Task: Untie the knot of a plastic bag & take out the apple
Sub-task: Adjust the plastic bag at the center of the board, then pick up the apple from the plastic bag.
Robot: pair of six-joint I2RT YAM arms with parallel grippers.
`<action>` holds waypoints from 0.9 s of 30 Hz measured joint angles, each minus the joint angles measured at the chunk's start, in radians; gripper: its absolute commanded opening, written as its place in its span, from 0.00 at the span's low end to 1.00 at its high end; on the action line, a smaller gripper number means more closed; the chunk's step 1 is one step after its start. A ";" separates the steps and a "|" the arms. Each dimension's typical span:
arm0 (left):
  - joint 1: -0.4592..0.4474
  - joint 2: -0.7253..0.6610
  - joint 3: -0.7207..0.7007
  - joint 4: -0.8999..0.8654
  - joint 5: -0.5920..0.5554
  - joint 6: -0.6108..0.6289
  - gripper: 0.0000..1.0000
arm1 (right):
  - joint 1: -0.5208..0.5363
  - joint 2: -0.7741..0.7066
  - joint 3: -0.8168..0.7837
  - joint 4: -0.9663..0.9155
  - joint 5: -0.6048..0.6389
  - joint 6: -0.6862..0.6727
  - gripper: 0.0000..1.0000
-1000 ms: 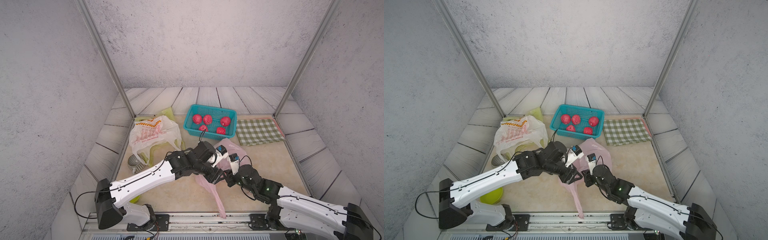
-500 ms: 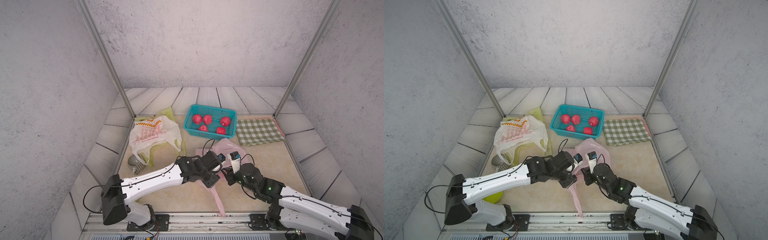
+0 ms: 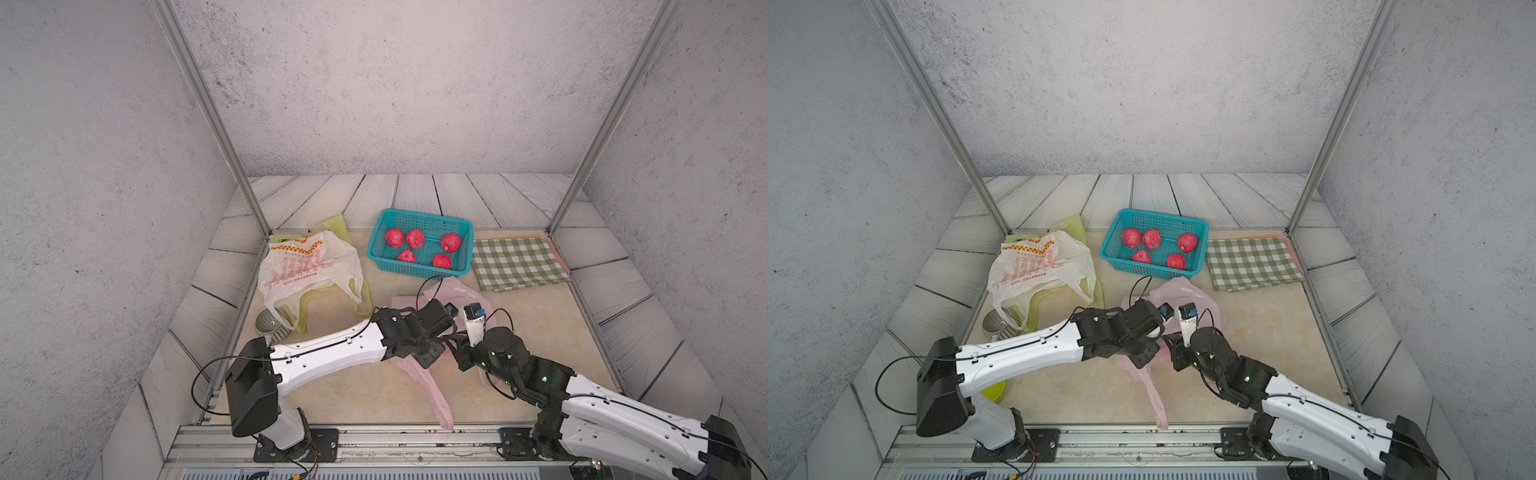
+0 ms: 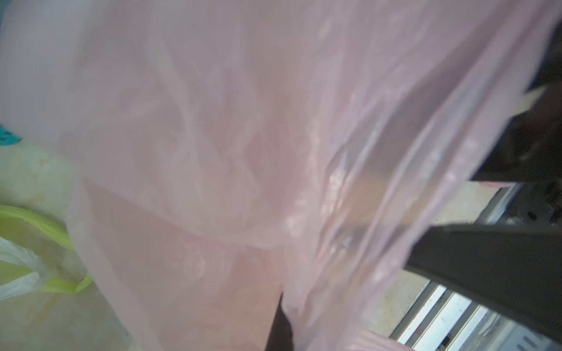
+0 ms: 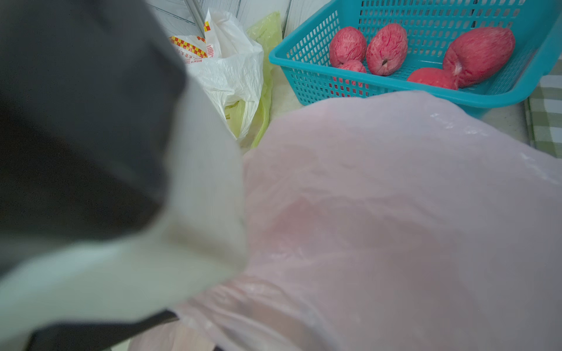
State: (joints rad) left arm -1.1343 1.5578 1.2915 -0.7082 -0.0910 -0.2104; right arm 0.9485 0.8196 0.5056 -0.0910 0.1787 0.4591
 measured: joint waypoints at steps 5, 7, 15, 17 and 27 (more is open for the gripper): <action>0.028 -0.005 0.056 -0.029 0.006 0.023 0.00 | 0.002 -0.087 -0.005 -0.033 -0.040 -0.066 0.21; 0.048 -0.008 0.080 -0.039 0.014 0.029 0.00 | 0.006 -0.121 -0.020 -0.029 -0.065 -0.084 0.18; 0.072 -0.007 0.168 -0.079 0.024 0.041 0.00 | 0.063 -0.179 -0.084 -0.016 -0.099 -0.108 0.00; 0.072 -0.006 0.180 -0.088 0.034 0.044 0.00 | 0.067 -0.122 -0.080 0.001 -0.099 -0.108 0.00; 0.072 -0.007 0.196 -0.131 0.047 0.047 0.00 | 0.068 0.208 -0.050 0.126 -0.037 -0.124 0.00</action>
State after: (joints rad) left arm -1.0622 1.5509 1.4879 -0.8394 -0.0444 -0.1638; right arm 1.0164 1.0271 0.4561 0.0353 0.1421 0.3347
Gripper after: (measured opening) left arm 0.044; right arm 0.044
